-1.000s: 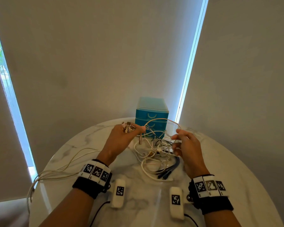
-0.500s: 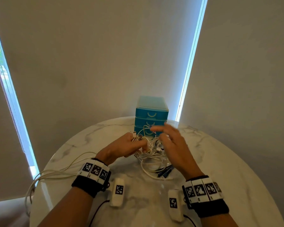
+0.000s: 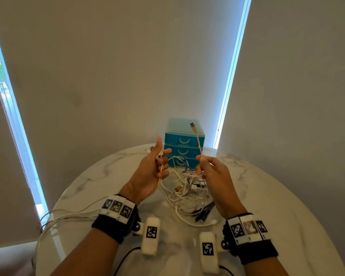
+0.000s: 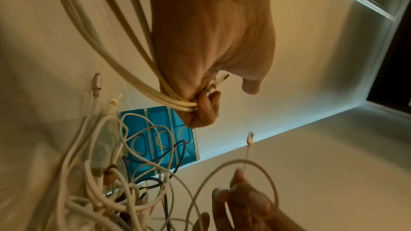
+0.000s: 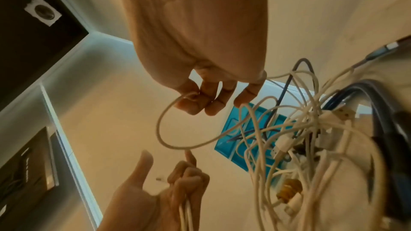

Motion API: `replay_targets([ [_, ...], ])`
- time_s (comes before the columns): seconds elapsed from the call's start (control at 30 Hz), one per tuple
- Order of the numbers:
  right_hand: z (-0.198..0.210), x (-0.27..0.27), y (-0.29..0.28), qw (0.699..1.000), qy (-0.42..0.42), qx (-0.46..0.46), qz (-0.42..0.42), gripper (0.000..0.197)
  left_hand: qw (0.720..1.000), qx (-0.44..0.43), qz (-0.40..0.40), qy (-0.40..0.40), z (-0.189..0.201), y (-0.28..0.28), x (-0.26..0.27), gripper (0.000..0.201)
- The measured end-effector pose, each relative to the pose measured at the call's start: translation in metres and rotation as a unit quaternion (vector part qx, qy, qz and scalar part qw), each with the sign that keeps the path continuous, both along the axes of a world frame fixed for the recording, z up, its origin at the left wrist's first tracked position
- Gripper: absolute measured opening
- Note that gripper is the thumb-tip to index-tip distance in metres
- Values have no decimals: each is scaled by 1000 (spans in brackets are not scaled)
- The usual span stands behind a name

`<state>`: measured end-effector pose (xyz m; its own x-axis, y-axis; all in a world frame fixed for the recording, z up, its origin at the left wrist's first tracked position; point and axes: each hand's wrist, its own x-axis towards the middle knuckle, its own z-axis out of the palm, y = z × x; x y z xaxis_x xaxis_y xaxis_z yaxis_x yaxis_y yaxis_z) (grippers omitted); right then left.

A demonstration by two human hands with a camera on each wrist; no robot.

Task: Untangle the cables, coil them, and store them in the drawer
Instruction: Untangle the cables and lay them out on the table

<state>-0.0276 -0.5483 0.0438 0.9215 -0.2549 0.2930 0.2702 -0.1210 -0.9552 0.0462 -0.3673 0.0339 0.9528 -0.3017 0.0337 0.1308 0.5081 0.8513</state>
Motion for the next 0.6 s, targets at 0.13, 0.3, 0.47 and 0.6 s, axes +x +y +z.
replay_targets([
  [0.13,-12,2,12,993,-17,-116,24,22,993,88,32,-69,-3,-10,-4,62],
  [0.3,-19,6,15,954,23,-267,135,16,983,118,118,-81,-14,-5,7,34],
  [0.47,-19,7,-11,918,65,-380,89,9,980,-3,193,-53,-4,17,17,32],
  [0.6,-3,3,-39,933,-73,-261,-235,15,970,-97,221,-16,-2,39,25,26],
])
